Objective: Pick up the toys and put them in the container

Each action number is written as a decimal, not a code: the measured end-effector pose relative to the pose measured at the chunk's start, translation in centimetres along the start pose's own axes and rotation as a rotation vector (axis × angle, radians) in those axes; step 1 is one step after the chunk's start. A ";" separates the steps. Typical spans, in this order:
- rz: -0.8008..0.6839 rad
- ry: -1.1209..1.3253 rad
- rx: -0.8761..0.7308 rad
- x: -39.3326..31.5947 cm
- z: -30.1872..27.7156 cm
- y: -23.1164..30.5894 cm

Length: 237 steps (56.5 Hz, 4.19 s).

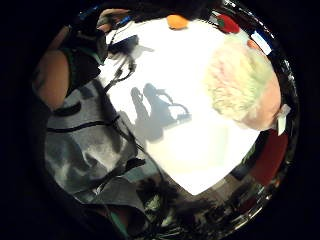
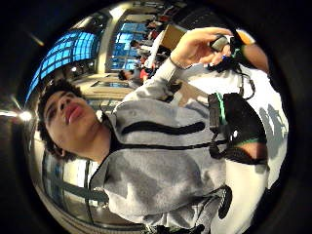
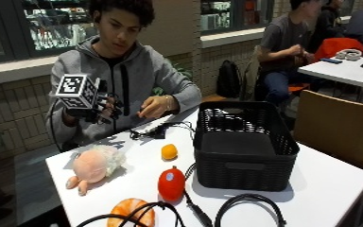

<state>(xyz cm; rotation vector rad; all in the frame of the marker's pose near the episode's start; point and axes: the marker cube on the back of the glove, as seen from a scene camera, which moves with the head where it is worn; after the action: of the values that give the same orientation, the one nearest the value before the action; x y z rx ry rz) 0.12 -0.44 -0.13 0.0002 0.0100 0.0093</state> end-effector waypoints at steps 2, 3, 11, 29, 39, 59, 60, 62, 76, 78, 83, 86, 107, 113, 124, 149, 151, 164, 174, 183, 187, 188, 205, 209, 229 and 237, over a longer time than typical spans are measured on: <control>0.008 0.007 -0.006 0.1 -0.1 -0.3; 0.015 0.012 -0.011 0.2 -0.2 -0.6; 0.034 0.051 -0.048 0.5 -1.2 -3.3; 0.065 0.146 -0.054 -0.4 -1.0 -10.1; 0.095 0.213 -0.025 0.5 -1.7 -13.7; 0.362 0.341 -0.006 7.9 -0.8 -22.2; 0.375 0.339 -0.016 8.3 -0.7 -22.5; 0.404 0.341 -0.033 8.9 -0.6 -23.0; 0.572 0.472 -0.169 11.7 1.0 -24.0; 0.572 0.478 -0.171 11.9 1.3 -24.1; 0.546 0.487 -0.135 11.8 2.1 -24.4; 0.505 0.519 -0.094 11.5 2.1 -24.7; 0.250 0.591 0.179 4.0 -4.9 -25.4; 0.199 0.642 0.242 1.0 -7.7 -27.0; 0.154 0.560 0.162 -2.7 -10.5 -34.4; 0.268 0.677 0.037 -2.0 -8.0 -43.5; 0.284 0.663 0.016 -2.0 -8.0 -43.5; 0.215 0.625 -0.068 -3.1 -10.7 -38.8; 0.240 0.819 -0.079 -1.0 -14.3 -28.9; 0.433 0.765 -0.051 2.8 -14.6 -19.6; 0.500 0.739 -0.066 5.2 -14.2 -15.5; 0.511 0.737 -0.073 5.7 -14.0 -14.5; 0.466 0.778 -0.211 12.5 -7.0 -4.6; 0.475 0.737 -0.219 14.7 -6.5 -4.3; 0.458 0.733 0.040 17.5 -3.4 -5.4; 0.419 0.860 -0.007 15.6 -5.5 -7.8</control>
<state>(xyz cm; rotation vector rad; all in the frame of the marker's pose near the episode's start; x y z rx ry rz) 15.70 -8.12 -5.81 -0.0086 0.8704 0.4278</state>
